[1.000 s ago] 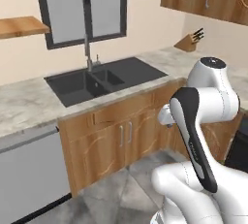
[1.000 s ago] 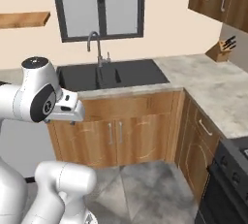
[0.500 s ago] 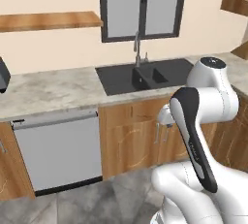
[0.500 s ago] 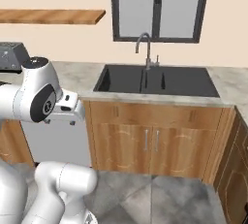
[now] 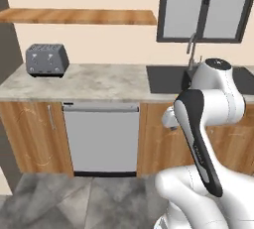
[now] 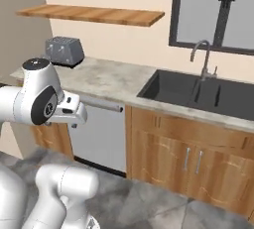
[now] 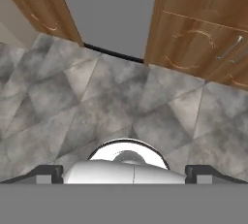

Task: Four empty soda cans are scattered around the kitchen. Gather all the cans and cluster them next to the stove for recycling.

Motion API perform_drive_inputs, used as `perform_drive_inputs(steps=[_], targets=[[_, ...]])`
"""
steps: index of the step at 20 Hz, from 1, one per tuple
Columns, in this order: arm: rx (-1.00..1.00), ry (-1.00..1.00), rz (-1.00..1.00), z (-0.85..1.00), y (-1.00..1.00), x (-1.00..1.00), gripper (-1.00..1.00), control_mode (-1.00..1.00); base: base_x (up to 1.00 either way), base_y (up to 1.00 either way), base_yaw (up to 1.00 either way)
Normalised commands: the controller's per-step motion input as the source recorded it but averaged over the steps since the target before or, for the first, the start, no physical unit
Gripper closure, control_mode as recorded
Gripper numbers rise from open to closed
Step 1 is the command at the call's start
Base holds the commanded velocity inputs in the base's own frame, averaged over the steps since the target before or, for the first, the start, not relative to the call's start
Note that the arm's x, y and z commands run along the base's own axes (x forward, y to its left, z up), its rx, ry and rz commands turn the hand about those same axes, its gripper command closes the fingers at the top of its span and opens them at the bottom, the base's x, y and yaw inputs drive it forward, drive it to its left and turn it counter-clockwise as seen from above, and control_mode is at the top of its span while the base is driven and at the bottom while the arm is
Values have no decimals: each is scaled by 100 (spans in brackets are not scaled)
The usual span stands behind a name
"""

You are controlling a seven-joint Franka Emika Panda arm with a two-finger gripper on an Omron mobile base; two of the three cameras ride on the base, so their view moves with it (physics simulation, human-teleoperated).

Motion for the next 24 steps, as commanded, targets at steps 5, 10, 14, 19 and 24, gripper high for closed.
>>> perform_drive_inputs(steps=[5,10,14,19,24], targets=[[0,0,0,0,0,0,-100,100,2,0,50],[0,0,0,0,0,0,-100,100,6,0,50],[0,0,0,0,0,0,-100,100,12,0,50],[0,0,0,0,0,0,-100,100,32,0,47],[0,0,0,0,0,0,-100,100,47,0,45]])
